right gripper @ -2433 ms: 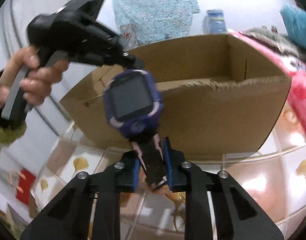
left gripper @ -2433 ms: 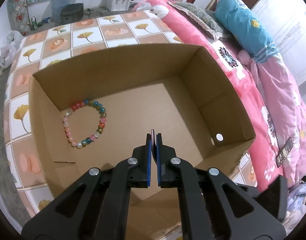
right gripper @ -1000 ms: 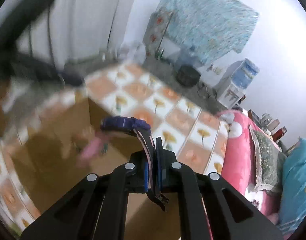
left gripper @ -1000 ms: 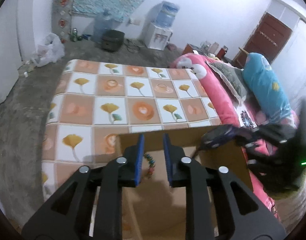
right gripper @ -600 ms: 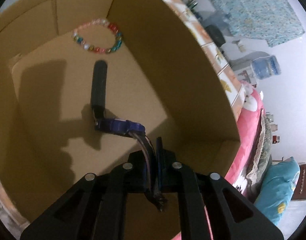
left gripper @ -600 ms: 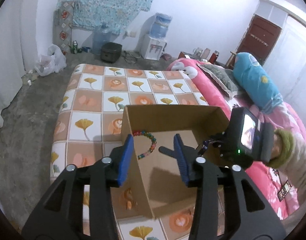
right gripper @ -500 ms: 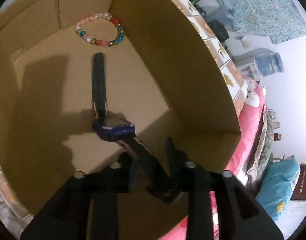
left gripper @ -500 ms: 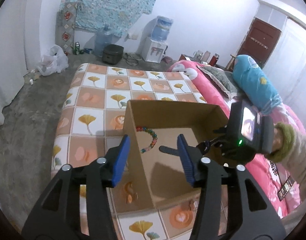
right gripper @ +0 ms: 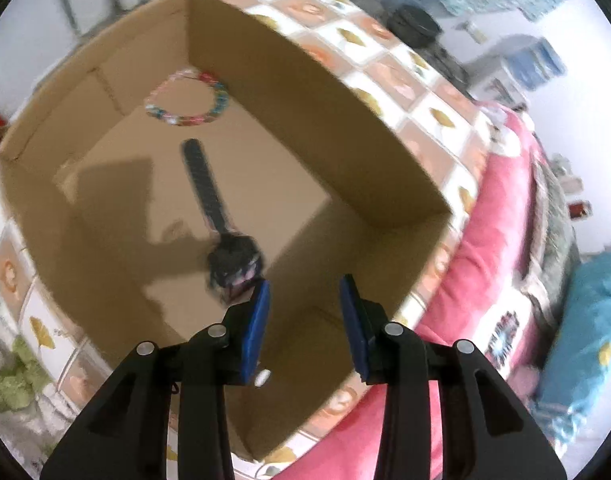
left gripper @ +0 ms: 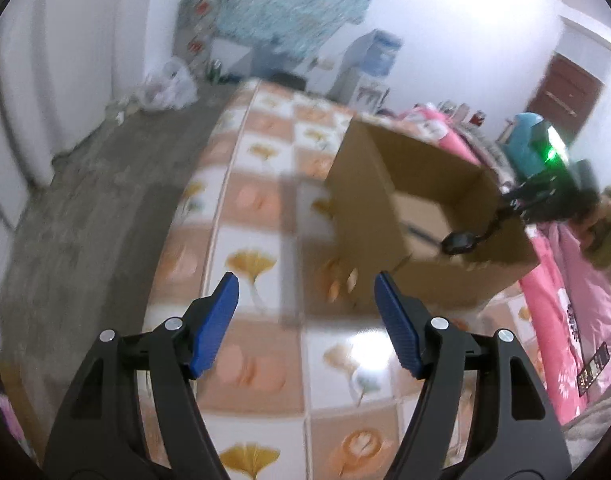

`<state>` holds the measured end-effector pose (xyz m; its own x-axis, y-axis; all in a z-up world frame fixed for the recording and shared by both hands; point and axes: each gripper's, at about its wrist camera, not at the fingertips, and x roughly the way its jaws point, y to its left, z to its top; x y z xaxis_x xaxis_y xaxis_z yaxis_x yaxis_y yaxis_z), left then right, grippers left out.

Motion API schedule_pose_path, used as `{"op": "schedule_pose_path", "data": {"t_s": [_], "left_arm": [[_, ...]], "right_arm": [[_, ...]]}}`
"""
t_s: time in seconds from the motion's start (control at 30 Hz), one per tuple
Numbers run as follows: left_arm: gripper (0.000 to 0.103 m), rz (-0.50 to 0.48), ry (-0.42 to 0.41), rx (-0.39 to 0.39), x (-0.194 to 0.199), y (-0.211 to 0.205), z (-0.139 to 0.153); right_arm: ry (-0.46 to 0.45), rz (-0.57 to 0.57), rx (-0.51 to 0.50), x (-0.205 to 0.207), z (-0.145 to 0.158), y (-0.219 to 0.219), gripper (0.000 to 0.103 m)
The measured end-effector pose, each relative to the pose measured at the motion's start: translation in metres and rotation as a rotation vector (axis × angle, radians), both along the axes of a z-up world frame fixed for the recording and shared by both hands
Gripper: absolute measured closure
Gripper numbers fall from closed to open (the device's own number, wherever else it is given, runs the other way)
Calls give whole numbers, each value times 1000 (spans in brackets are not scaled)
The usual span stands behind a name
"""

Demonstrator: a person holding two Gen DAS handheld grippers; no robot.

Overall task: Organize jewelry
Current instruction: 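Withdraw both tools from the box toward the charms on the table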

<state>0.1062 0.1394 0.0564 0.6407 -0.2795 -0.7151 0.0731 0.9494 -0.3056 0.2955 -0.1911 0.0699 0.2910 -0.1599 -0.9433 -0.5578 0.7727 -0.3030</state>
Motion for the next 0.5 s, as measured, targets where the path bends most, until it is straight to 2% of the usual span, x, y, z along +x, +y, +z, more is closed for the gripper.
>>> {"op": "schedule_pose_path", "data": {"t_s": [0.17,0.27,0.4,0.5], "left_arm": [[36,26,51,1,-12,8,-23],[36,1,55,-2,-16,0,-29],[36,-63,64,32,-25,-24,-37],[36,-109,77,48,-34,-40,-45]], "right_arm": [[-49,-87,83,9,23,-13,67],[-1,-102,150,9,21,-8,67],[169,-92,168,6,-22,11,67],[283,-117,108,7,-63,20,67]]}}
